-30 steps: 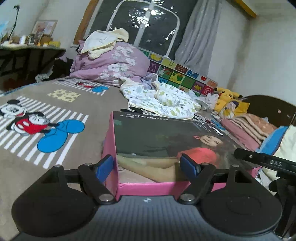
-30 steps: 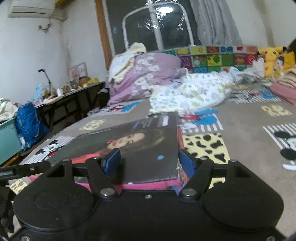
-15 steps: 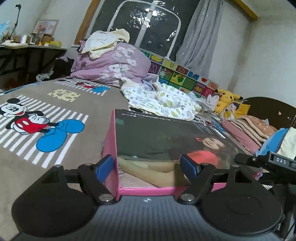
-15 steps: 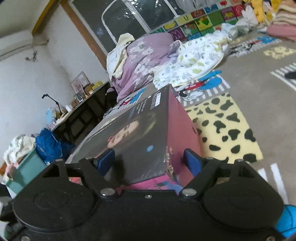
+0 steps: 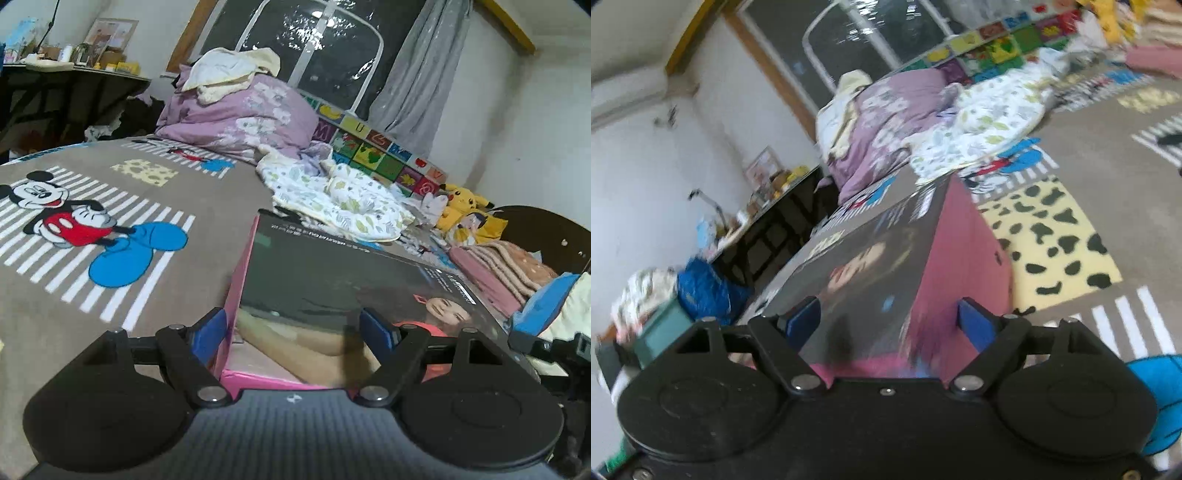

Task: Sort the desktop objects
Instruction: 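Lower the pink lid onto the pink box rim with both tools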

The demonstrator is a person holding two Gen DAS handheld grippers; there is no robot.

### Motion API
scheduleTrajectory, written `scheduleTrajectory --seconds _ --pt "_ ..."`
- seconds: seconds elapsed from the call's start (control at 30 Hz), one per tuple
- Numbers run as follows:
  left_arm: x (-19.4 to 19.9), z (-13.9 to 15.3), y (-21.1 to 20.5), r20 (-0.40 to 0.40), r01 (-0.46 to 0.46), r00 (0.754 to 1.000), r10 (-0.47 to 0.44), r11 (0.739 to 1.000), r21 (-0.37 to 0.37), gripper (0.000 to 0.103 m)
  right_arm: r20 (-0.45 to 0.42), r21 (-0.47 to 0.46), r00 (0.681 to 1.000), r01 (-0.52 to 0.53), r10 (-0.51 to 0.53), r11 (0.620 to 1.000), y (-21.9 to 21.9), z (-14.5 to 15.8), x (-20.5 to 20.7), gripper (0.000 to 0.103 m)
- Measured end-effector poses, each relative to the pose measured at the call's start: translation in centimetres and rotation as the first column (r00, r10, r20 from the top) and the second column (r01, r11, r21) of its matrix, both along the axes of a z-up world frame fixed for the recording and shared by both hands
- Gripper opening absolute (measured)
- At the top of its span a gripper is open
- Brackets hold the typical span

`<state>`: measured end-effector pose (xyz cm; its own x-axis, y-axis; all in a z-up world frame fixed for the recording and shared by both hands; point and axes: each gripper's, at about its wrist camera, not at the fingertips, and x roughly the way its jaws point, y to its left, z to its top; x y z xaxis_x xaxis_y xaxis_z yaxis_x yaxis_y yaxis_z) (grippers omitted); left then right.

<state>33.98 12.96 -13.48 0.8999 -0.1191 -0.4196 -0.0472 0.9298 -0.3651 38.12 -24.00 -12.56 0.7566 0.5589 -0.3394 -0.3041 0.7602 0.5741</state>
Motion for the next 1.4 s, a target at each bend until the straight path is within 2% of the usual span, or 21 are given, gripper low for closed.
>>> scheduleTrajectory --seconds 0.13,0.37,0.43,0.53,0.67,0.7,0.77,0.87,0.97,1.1,1.4 --pt "0.0 0.4 -2.0 -0.018 0.036 0.999 -0.035 0.995 0.096 0.079 -0.024 0.031 0.999 0.022 -0.021 0.999 -0.5 -0.6 1.3 0.083" --pt "-1.1 0.4 -3.7 -0.030 0.076 0.997 -0.073 0.993 0.093 0.079 -0.061 -0.035 0.995 0.075 -0.077 0.997 -1.1 -1.9 2.0 0.083" --pt "-1.4 0.4 -4.2 -0.029 0.084 0.996 -0.081 0.990 0.116 0.079 -0.061 -0.052 0.995 0.081 -0.084 0.995 -1.5 -2.3 1.9 0.083" --pt "-1.4 0.4 -4.2 -0.031 0.066 0.998 -0.062 0.991 0.118 0.079 -0.064 -0.075 0.995 0.073 -0.078 0.994 -1.5 -2.1 2.0 0.083" --pt "-2.3 1.0 -5.5 -0.006 0.063 0.998 -0.063 0.977 0.205 0.079 -0.039 -0.125 0.996 0.076 -0.081 0.989 -1.4 -0.9 1.1 0.082" --pt "-2.5 1.0 -5.8 -0.005 0.067 0.998 -0.067 0.974 0.219 0.079 -0.058 -0.116 0.996 0.057 -0.064 0.992 -1.4 -1.1 1.1 0.082" --pt "-2.9 0.9 -5.5 -0.011 0.063 0.998 -0.062 0.980 0.188 0.079 -0.096 -0.068 0.995 0.027 -0.033 0.997 -1.7 -1.8 1.1 0.083" --pt "-4.1 1.2 -5.1 -0.007 0.054 0.999 -0.054 0.987 0.150 0.079 -0.111 -0.045 0.993 0.023 -0.027 0.999 -2.4 -1.8 0.5 0.083" --pt "-5.8 1.5 -4.7 -0.014 0.045 0.999 -0.044 0.992 0.115 0.079 -0.098 -0.074 0.994 0.029 -0.036 0.997 -2.8 -1.4 -1.1 0.084" --pt "-8.3 1.4 -4.9 -0.079 0.035 0.997 -0.027 0.994 0.100 0.079 -0.093 -0.129 0.995 0.031 -0.043 0.991 -2.9 -0.8 -4.3 0.088" --pt "-14.7 2.2 -6.7 -0.180 0.033 0.984 -0.007 0.989 0.141 0.079 -0.042 -0.271 0.999 0.010 -0.022 0.963 -1.8 2.3 -13.5 0.093"
